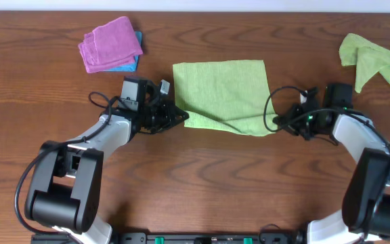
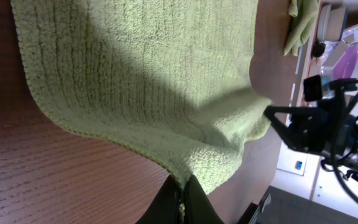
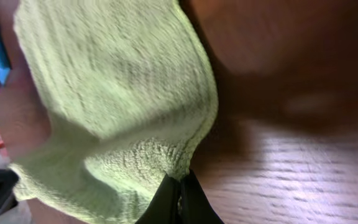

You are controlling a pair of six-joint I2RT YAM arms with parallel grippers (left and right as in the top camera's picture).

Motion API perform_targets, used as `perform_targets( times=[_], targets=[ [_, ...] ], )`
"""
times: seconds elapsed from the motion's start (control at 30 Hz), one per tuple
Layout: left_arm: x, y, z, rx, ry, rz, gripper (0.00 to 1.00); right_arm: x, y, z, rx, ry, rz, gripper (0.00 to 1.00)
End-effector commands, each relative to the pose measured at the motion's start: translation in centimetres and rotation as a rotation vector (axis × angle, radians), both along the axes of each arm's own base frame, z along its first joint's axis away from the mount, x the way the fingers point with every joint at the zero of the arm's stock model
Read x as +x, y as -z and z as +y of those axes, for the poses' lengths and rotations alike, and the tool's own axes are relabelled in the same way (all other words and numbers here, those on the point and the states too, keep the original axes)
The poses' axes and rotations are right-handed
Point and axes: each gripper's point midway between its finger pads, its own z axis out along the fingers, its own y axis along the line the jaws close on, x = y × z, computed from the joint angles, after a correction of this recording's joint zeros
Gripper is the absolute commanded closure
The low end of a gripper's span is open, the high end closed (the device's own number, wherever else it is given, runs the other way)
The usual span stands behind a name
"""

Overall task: Fold the cloth
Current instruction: 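Carry the near edge forward with both grippers over the far edge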

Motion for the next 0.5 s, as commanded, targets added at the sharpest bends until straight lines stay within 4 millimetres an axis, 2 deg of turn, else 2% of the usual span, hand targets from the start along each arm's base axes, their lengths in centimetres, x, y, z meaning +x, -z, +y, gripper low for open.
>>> perform_targets(
  times=[0.0,0.13,0.3,0.47],
  targets=[
    [0.3,-0.5,-0.4,-0.018,0.012,-0.001,0.94,1.8,-2.3,0.8,0.029,0.009,-0.046,0.98],
    [0.9,-0.9,-0.2,-0.02,0.002,-0.033,0.95,3.3,-3.9,1.8,0.025,-0.018,-0.095,0.98],
    [3.3,-0.7,1.9,0.055,-0.083,-0.1,0.95,5.1,-5.3,3.1,0.019,-0.036,-0.172,0.98],
    [5.4,-2.7,2.0,0.064,-0.059,-0.235,0.94,6.7,-6.1,3.0,0.011,0.007,-0.223,0.98]
  ],
)
